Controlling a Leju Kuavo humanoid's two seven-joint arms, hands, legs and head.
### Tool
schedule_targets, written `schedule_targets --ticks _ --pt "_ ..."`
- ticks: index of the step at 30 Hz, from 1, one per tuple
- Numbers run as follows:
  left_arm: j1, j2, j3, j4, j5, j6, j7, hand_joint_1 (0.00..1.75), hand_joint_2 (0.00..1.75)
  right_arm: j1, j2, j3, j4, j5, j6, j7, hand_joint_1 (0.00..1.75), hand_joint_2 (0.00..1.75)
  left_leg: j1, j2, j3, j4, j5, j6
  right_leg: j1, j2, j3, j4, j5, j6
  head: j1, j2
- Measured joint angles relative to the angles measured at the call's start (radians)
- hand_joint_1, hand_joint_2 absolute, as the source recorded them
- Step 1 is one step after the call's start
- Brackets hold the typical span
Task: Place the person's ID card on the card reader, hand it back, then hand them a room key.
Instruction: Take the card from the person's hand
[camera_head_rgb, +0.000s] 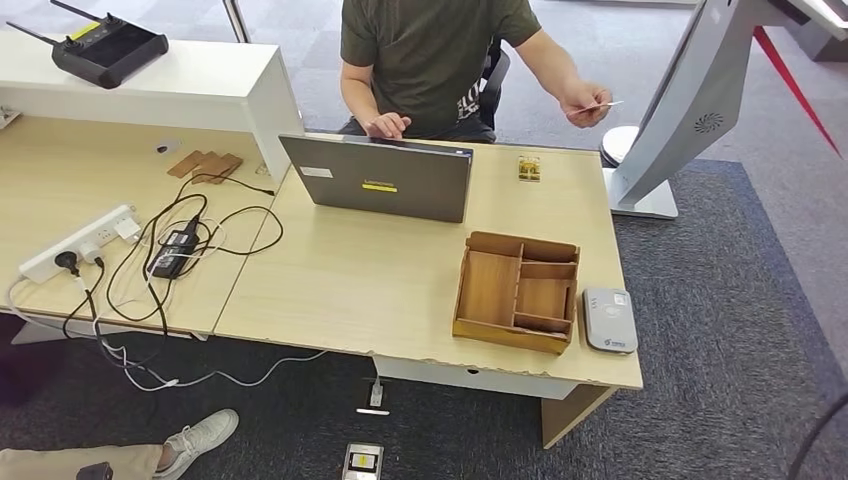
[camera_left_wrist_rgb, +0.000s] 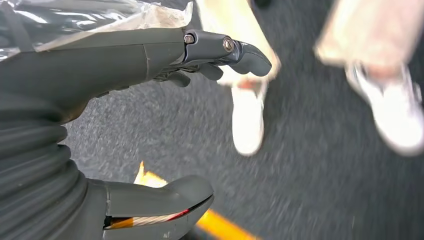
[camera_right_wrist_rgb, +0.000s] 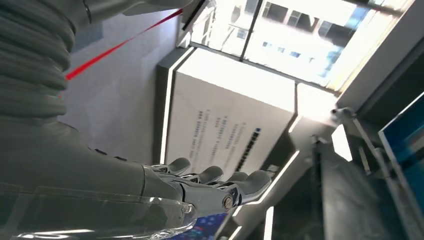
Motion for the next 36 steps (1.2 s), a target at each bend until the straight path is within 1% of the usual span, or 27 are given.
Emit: schedule_targets --ticks 3,6,9,12,15,18,21,24,27,31,36 --pt "-0.024 0.005 -0.01 -0.003 -0.065 -0.092 0.011 0.0 1.75 -0.112 -0.018 0.113 -0.03 0.101 0.083 0.061 0.0 1.75 0.001 0.0 0.0 0.0 0.001 0.0 0.001 0.0 0.0 0.0 0.0 0.0 0.0 0.0" --pt "-0.048 0.012 -0.032 -0.006 -0.137 -0.181 0.011 0.0 1.75 -0.216 -0.016 0.235 -0.032 0.178 0.167 0.102 0.0 1.75 0.001 -0.001 -0.001 0.0 0.002 0.0 0.001 0.0 -0.001 0.001 0.001 0.0 0.0 0.0" --pt "-0.075 0.015 -0.057 -0.01 -0.184 -0.249 0.006 0.0 1.75 -0.31 0.007 0.361 -0.013 0.245 0.259 0.122 0.0 1.75 0.002 -0.001 -0.002 0.0 0.002 0.0 0.002 0.0 -0.001 0.001 0.001 0.0 0.0 0.0" --pt "-0.096 0.015 -0.078 -0.014 -0.209 -0.279 0.009 0.0 1.75 -0.375 0.042 0.464 0.027 0.316 0.33 0.122 0.0 1.75 0.002 -0.001 -0.003 0.0 0.002 0.0 0.002 -0.001 -0.002 0.001 0.001 0.0 0.0 0.0" --pt "-0.113 0.014 -0.096 -0.016 -0.231 -0.296 0.033 0.0 1.75 -0.419 0.089 0.547 0.083 0.4 0.386 0.101 0.0 1.75 0.002 -0.001 -0.004 0.0 0.002 0.0 0.002 -0.001 -0.003 0.001 0.001 0.0 0.0 0.0" --pt "-0.123 0.013 -0.11 -0.016 -0.25 -0.306 0.061 0.0 1.75 -0.444 0.142 0.612 0.146 0.473 0.439 0.075 0.0 1.75 0.002 -0.001 -0.005 0.0 0.002 0.0 0.002 -0.001 -0.004 0.001 0.001 0.0 0.0 0.0" --pt "-0.131 0.013 -0.125 -0.016 -0.266 -0.307 0.089 0.0 1.75 -0.463 0.198 0.662 0.215 0.515 0.498 0.053 0.0 1.75 0.002 -0.001 -0.006 0.0 0.002 0.0 0.002 -0.001 -0.005 0.001 0.001 0.0 0.0 0.0" --pt "-0.136 0.014 -0.134 -0.016 -0.269 -0.306 0.11 0.0 1.75 -0.481 0.257 0.708 0.288 0.549 0.537 0.04 0.0 1.75 0.003 -0.001 -0.006 0.0 0.002 0.0 0.003 -0.001 -0.006 0.001 0.001 0.0 0.0 0.0" --pt "-0.137 0.015 -0.142 -0.016 -0.269 -0.306 0.118 0.0 1.75 -0.5 0.314 0.749 0.359 0.578 0.553 0.031 0.0 1.75 0.003 -0.001 -0.007 0.0 0.002 -0.001 0.003 -0.001 -0.006 0.002 0.001 0.0 0.0 0.0" --pt "-0.135 0.018 -0.15 -0.016 -0.267 -0.308 0.12 0.0 1.75 -0.515 0.367 0.785 0.428 0.613 0.556 0.021 0.0 1.75 0.003 -0.001 -0.009 0.0 0.002 -0.001 0.003 -0.001 -0.008 0.002 0.001 0.0 0.0 0.0" --pt "-0.131 0.022 -0.159 -0.015 -0.264 -0.309 0.119 0.0 1.75 -0.559 0.467 0.841 0.58 0.707 0.52 0.004 0.0 1.75 0.003 0.001 -0.01 0.0 0.003 -0.001 0.003 0.001 -0.011 0.002 0.002 -0.001 0.0 0.0"
